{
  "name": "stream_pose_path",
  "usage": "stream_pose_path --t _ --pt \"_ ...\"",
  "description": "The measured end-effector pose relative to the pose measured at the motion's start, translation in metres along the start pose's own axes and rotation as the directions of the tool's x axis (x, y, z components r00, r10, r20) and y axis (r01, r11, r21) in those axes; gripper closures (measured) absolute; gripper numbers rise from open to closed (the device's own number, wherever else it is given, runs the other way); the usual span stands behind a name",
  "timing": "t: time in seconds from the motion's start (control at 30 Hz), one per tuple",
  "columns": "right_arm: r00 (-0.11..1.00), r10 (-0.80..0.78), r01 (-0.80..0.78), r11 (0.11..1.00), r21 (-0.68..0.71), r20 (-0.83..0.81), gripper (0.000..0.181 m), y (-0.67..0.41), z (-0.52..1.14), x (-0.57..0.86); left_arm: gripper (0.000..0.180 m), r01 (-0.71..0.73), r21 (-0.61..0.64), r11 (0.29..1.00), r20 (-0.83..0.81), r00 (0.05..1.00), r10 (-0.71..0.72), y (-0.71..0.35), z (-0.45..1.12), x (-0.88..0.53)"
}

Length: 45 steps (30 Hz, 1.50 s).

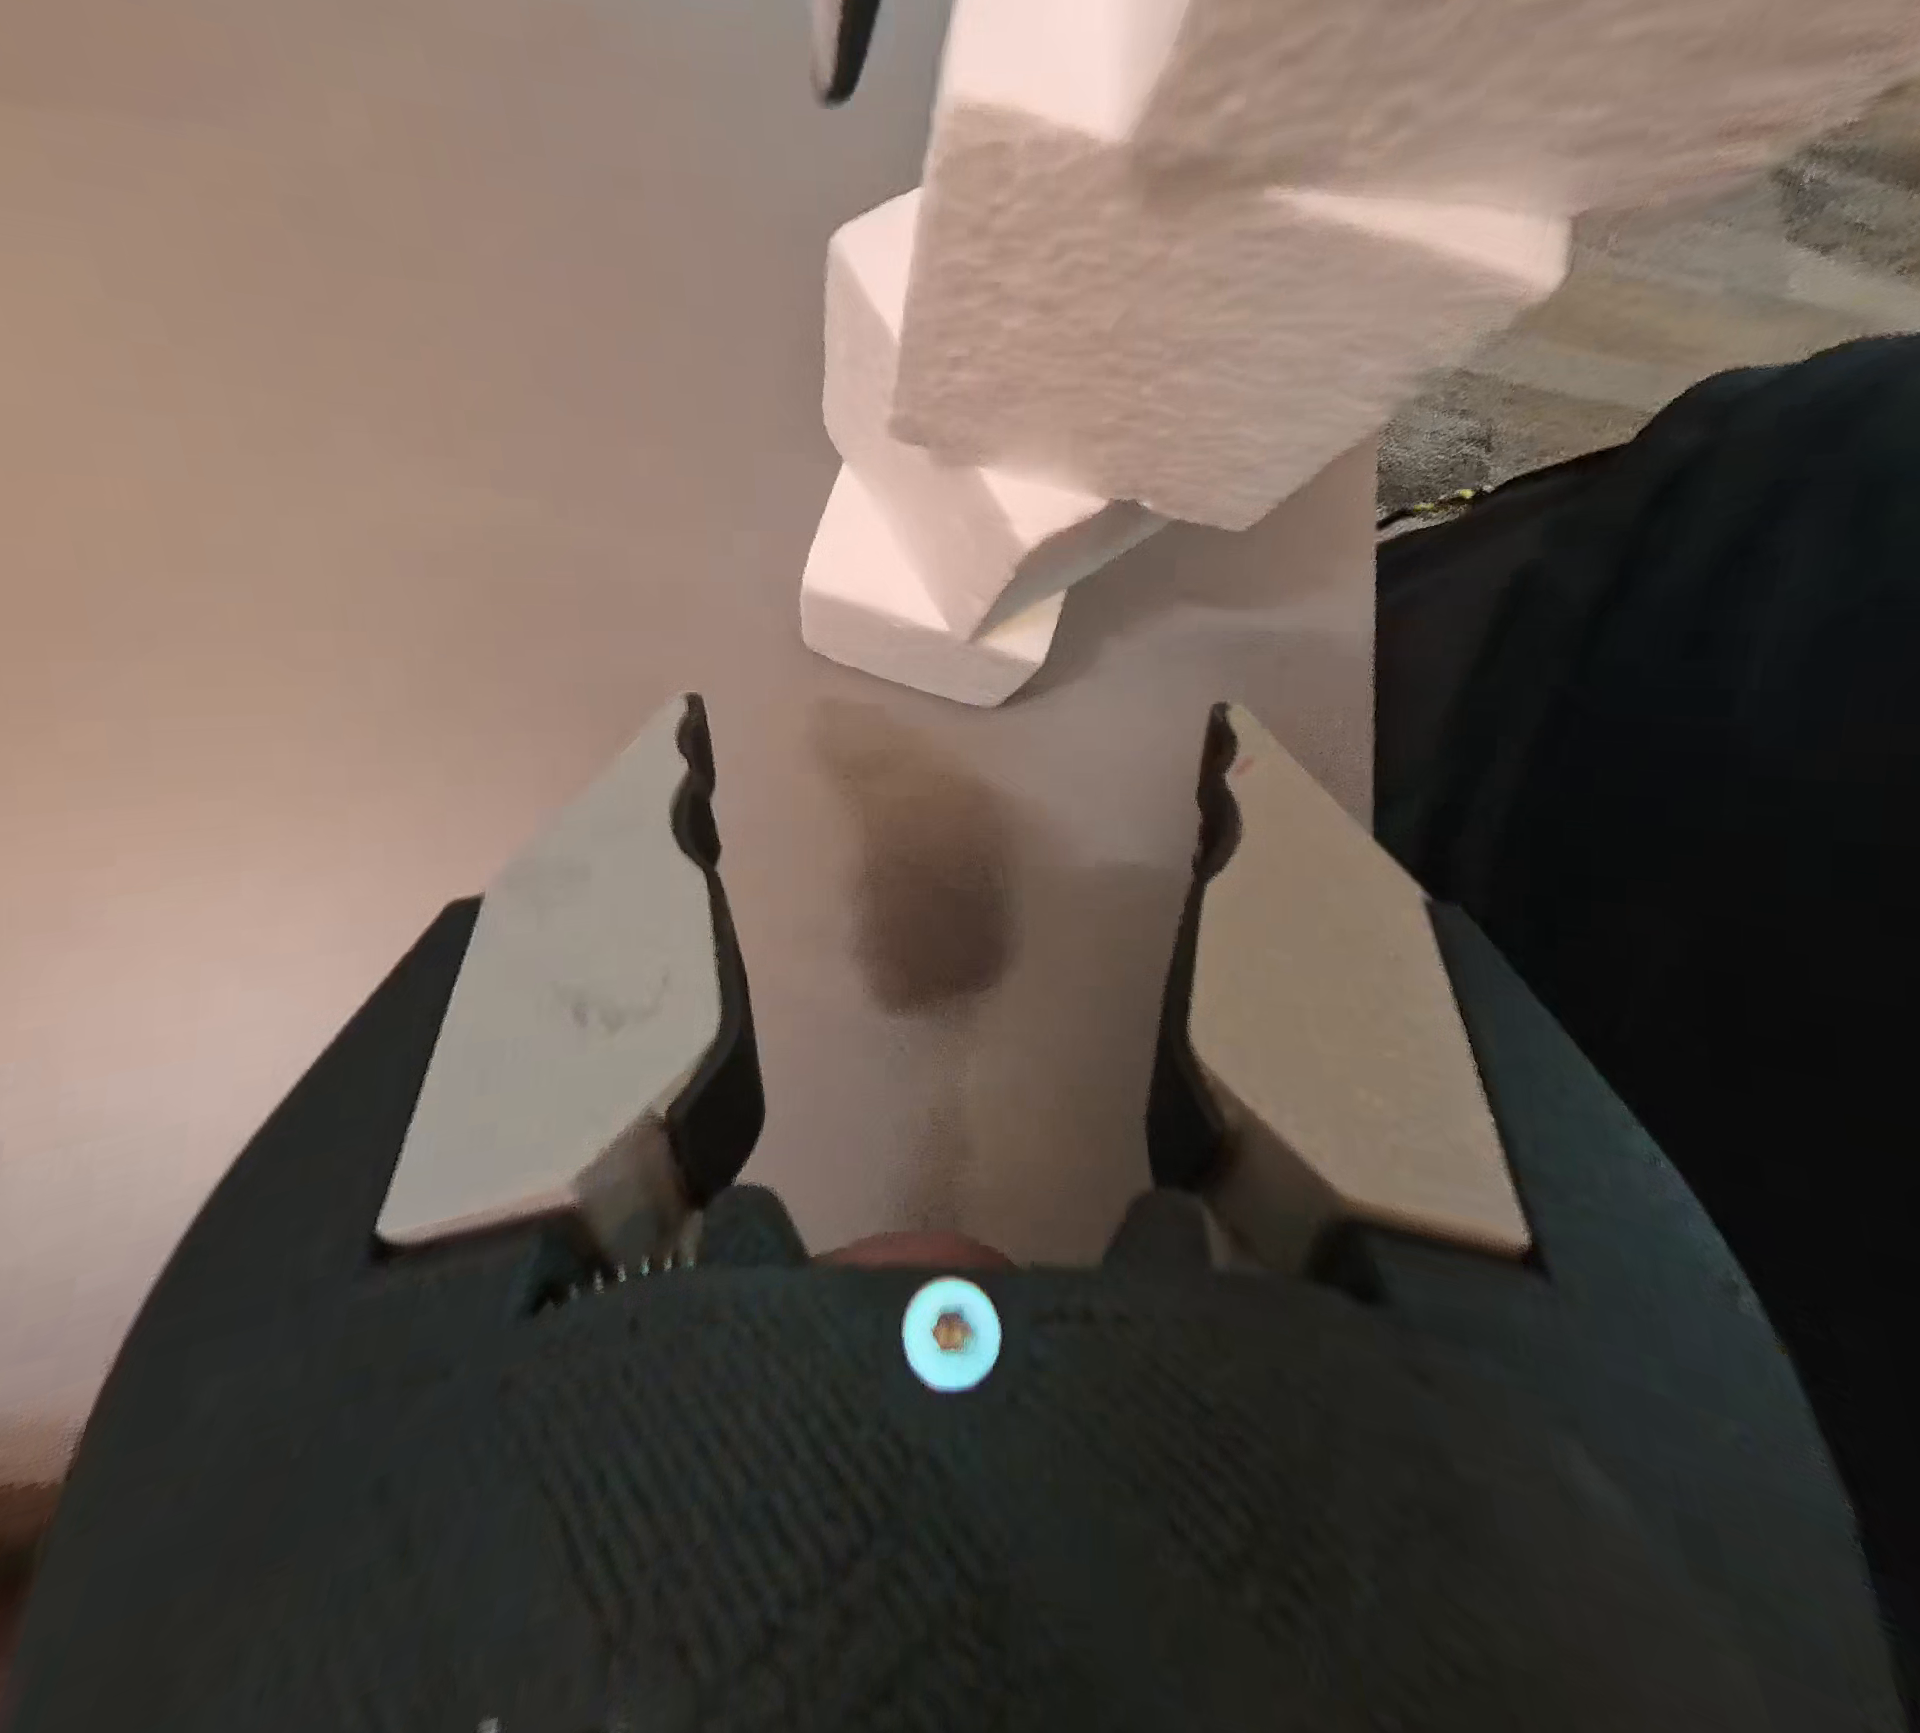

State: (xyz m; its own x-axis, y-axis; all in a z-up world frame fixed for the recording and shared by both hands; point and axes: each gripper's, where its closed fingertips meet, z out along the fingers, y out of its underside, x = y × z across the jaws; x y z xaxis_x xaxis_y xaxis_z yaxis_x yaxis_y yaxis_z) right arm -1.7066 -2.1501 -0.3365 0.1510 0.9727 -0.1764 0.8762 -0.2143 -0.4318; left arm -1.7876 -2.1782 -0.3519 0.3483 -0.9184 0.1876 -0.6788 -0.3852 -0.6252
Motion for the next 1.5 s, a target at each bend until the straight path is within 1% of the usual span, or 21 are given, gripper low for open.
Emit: stream_pose_path --t 0.1,0.27,0.4,0.5,0.6,0.67,0.9,1.17,1.33,1.5 --pt "0.998 -0.064 0.065 0.998 0.017 -0.016 0.115 0.000 0.017 0.000 0.089 -0.061 0.006 0.998 -0.021 0.998 0.061 -0.002 0.012 0.004" --pt "0.997 -0.082 0.081 0.994 0.067 0.009 0.114 -0.001 0.033 -0.009 0.092 -0.128 -0.002 0.992 -0.002 0.992 0.128 -0.007 0.028 -0.002" --pt "0.997 -0.069 0.067 0.995 0.073 0.025 0.114 0.001 0.034 -0.006 0.102 -0.152 0.007 0.988 -0.032 0.988 0.152 -0.011 0.035 -0.002" --pt "0.998 -0.033 0.028 0.996 0.087 0.047 0.112 0.004 0.024 0.000 0.103 -0.146 0.011 0.989 -0.065 0.987 0.146 -0.010 0.041 0.000" --pt "0.999 -0.004 0.001 0.996 0.094 0.035 0.112 0.010 0.011 0.008 0.118 -0.151 0.033 0.988 -0.069 0.986 0.153 -0.011 0.044 0.000" --pt "1.000 0.016 -0.019 0.995 0.101 0.026 0.112 0.013 0.002 0.012 0.122 -0.148 0.047 0.988 -0.084 0.985 0.151 -0.011 0.047 0.003" --pt "0.995 0.093 -0.090 0.987 0.133 -0.023 0.112 0.019 -0.024 0.020 0.124 -0.122 0.101 0.987 -0.102 0.986 0.132 -0.016 0.048 0.009" --pt "0.983 0.173 -0.160 0.971 0.179 -0.059 0.111 0.024 -0.040 0.017 0.124 -0.126 0.118 0.985 -0.079 0.988 0.136 -0.021 0.044 0.006" --pt "0.978 0.191 -0.175 0.968 0.179 -0.078 0.111 0.030 -0.044 0.013 0.124 -0.123 0.111 0.986 -0.086 0.987 0.133 -0.027 0.040 0.005" --pt "0.972 0.216 -0.191 0.958 0.214 -0.097 0.111 0.028 -0.056 0.015 0.124 -0.120 0.095 0.988 -0.088 0.988 0.128 -0.035 0.038 0.005"
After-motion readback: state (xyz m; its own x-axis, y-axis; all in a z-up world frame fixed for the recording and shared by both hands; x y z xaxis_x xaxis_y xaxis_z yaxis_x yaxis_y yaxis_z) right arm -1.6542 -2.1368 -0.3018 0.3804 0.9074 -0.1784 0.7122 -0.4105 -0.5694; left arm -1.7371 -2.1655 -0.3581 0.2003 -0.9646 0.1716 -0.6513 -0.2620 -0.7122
